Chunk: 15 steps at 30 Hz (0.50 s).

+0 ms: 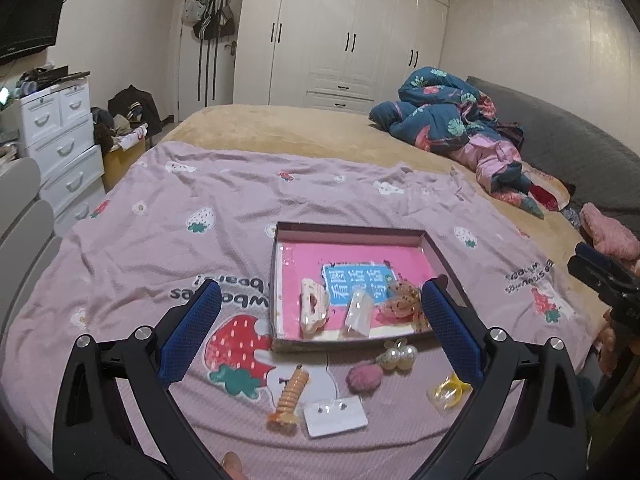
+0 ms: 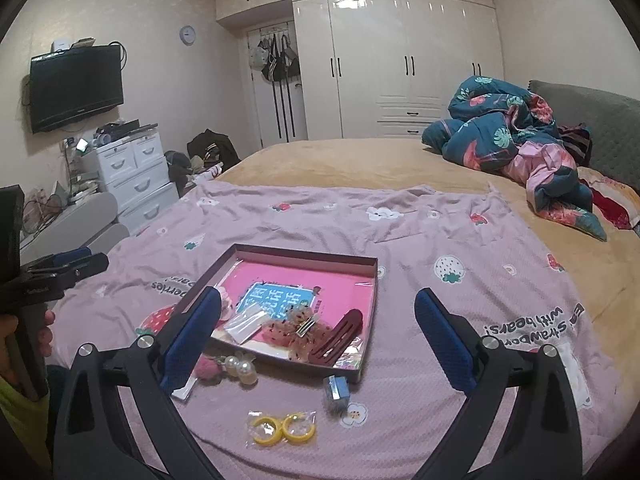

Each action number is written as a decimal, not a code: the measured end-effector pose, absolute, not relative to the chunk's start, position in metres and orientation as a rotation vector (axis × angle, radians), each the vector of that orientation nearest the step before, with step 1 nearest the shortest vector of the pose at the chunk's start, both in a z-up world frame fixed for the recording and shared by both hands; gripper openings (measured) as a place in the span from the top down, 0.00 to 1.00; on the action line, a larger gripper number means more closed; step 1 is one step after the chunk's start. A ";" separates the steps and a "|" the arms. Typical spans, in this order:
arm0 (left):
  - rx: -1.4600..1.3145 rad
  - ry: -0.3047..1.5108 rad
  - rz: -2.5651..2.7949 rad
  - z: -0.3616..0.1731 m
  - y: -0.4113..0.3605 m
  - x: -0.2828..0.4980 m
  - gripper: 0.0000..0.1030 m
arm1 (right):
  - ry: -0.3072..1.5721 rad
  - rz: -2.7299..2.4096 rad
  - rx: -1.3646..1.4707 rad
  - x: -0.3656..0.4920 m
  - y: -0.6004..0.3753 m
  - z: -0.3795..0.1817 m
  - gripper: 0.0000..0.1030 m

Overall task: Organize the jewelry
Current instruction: 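Withdraw both tools from the tray toward the remaining accessories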

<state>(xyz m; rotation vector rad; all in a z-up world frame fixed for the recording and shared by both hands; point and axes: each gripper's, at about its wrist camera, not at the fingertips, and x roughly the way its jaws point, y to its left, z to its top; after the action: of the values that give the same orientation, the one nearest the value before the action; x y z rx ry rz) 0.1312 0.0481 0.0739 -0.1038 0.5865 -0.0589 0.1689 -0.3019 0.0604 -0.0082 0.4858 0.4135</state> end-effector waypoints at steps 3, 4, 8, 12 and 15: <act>-0.097 0.601 -0.058 0.068 0.047 0.124 0.09 | 0.490 0.423 -0.016 0.162 -0.298 0.058 0.06; -0.096 0.605 -0.058 0.067 0.046 0.123 0.09 | 0.491 0.427 -0.018 0.161 -0.297 0.058 0.06; -0.089 0.622 -0.058 0.060 0.045 0.115 0.09 | 0.496 0.439 -0.023 0.154 -0.293 0.055 0.06; -0.086 0.641 -0.058 0.053 0.044 0.110 0.09 | 0.506 0.450 -0.031 0.150 -0.289 0.051 0.06; -0.077 0.656 -0.062 0.048 0.041 0.106 0.09 | 0.516 0.457 -0.042 0.147 -0.286 0.048 0.06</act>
<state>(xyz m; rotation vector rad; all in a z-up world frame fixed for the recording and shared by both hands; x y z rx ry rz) 0.1061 0.0412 0.0476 -0.0768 0.6561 -0.0619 0.1470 -0.2859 0.0479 -0.0418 0.5157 0.4565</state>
